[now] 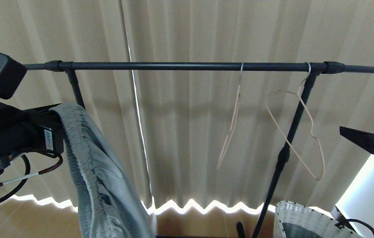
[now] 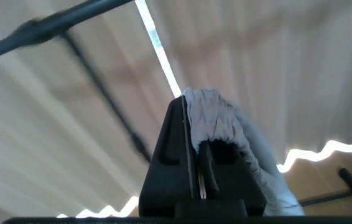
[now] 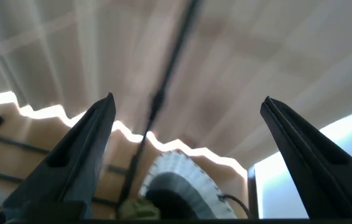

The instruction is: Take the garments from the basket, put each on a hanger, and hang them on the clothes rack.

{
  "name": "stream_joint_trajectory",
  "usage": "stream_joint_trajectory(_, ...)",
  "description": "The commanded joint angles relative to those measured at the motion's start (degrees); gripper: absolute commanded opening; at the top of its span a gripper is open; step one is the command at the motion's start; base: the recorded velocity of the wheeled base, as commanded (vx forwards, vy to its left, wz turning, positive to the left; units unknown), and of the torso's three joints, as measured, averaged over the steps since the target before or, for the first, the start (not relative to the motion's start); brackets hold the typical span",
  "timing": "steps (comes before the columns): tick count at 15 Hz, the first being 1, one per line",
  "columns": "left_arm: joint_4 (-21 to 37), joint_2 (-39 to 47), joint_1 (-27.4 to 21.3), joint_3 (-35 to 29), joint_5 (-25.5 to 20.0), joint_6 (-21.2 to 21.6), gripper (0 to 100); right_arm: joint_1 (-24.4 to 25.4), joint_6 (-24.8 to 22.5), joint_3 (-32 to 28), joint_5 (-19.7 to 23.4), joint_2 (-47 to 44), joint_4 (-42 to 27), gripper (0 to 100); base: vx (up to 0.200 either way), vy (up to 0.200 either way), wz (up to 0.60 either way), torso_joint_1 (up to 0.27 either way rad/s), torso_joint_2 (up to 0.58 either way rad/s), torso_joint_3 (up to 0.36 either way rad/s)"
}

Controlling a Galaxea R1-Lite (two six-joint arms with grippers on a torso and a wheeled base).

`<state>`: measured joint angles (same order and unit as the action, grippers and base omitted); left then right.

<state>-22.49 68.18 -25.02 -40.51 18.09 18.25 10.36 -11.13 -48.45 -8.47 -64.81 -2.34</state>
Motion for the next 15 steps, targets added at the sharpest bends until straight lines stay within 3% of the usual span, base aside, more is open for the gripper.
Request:
stream_joint_trajectory(1,-0.1,0.0,0.0,0.3,0.0,0.1,0,0.0,0.0,-0.1,-0.1,-0.6,0.1,100,0.000,0.000,0.00,0.000,0.00,0.000)
stream_joint_trajectory(4,-2.6,0.1,0.0,1.4,0.0,0.4,0,0.0,2.5,-2.0,-0.3,-3.8,-0.3,100,0.000,0.000,0.00,0.000,0.00,0.000)
stream_joint_trajectory(8,-3.0,0.1,0.1,2.4,0.1,0.0,0,-0.2,6.9,-6.5,-6.6,-11.2,-2.1,100,0.050,0.000,0.00,-0.002,0.00,0.002)
stream_joint_trajectory(12,-3.0,0.1,0.1,2.6,0.1,0.0,0,-0.4,7.5,-6.8,-6.8,-13.2,-2.2,100,0.200,0.000,0.00,-0.002,0.00,0.002)
stream_joint_trajectory(15,-5.5,0.1,0.1,4.7,0.0,0.1,0,-1.6,9.8,-6.8,-6.9,-16.9,-2.3,100,0.000,0.000,0.00,0.000,0.00,0.000)
